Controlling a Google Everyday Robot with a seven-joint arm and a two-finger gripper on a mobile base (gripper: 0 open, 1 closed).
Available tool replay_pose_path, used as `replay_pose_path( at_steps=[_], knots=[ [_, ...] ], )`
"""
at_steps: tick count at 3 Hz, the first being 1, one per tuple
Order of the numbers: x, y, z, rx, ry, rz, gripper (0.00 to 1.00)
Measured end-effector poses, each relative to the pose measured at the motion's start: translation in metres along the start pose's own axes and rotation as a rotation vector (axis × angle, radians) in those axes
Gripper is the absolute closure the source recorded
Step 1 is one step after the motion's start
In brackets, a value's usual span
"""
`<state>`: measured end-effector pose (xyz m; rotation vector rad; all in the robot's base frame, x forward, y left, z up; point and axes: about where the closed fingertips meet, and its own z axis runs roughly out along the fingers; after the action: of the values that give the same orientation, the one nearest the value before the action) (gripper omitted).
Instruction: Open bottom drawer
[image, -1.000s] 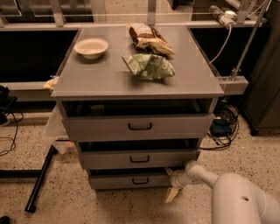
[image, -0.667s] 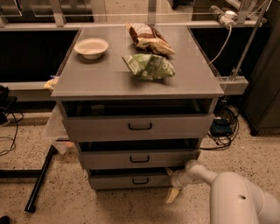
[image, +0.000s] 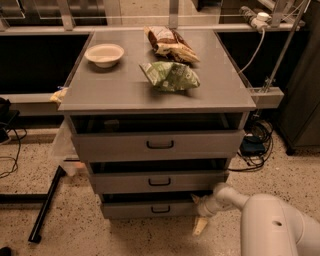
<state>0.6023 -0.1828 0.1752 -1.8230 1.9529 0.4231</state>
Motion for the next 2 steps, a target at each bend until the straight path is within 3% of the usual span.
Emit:
replay_pose_path(
  at_steps=[2],
  knots=[
    [0.009,0.032,-0.012,-0.072,0.028,0.027,0.0]
  ],
)
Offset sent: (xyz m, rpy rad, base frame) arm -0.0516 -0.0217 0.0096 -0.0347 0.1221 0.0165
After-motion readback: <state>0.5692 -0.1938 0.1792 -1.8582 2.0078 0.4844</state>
